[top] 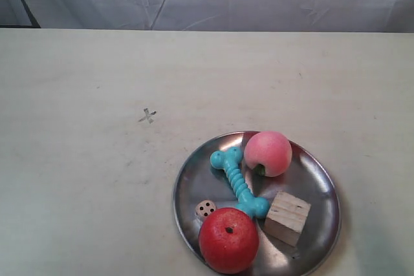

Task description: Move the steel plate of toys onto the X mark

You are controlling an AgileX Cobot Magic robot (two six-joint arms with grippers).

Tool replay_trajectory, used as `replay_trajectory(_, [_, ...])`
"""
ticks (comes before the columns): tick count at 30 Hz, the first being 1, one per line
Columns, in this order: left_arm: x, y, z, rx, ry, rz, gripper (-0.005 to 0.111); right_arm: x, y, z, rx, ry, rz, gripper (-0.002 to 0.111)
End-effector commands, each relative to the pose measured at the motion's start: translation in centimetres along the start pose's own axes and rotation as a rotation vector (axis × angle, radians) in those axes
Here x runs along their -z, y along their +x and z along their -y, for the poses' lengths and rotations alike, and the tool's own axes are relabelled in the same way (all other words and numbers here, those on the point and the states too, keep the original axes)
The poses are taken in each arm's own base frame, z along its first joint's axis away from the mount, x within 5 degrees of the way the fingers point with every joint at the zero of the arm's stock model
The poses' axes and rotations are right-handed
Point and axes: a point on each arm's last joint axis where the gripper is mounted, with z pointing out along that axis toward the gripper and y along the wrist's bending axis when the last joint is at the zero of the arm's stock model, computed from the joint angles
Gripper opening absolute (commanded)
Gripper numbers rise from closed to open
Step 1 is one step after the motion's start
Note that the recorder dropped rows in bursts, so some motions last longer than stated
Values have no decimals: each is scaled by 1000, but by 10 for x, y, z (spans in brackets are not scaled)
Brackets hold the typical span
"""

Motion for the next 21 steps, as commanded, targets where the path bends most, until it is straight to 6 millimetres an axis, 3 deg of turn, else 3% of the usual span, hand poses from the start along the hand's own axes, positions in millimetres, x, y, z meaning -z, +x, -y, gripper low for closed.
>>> replay_trajectory(1, [-45, 9, 12, -34, 48, -178, 0, -28, -9, -7, 144, 90, -117, -1])
replay_trajectory(5, [-83, 26, 30, -91, 110, -333, 0, -56, -14, -12, 180, 180, -250, -1])
replay_trajectory(8, [-102, 42, 40, -82, 97, -454, 0, -73, -9, -17, 275, 249, -446, -1])
replay_trajectory(11, [-116, 65, 47, -99, 84, -579, 0, -89, 5, -27, 372, 215, -682, -1])
replay_trajectory(14, [-123, 89, 51, -61, 96, -676, 0, -104, 20, -38, 352, 120, -869, -1])
replay_trajectory(18, [-131, 119, 56, 33, 234, -865, 0, -120, 33, -42, 360, 45, -972, -1])
replay_trajectory(21, [-140, 138, 56, 129, 361, -1141, 0, -128, 39, -37, 349, 75, -1037, -1])
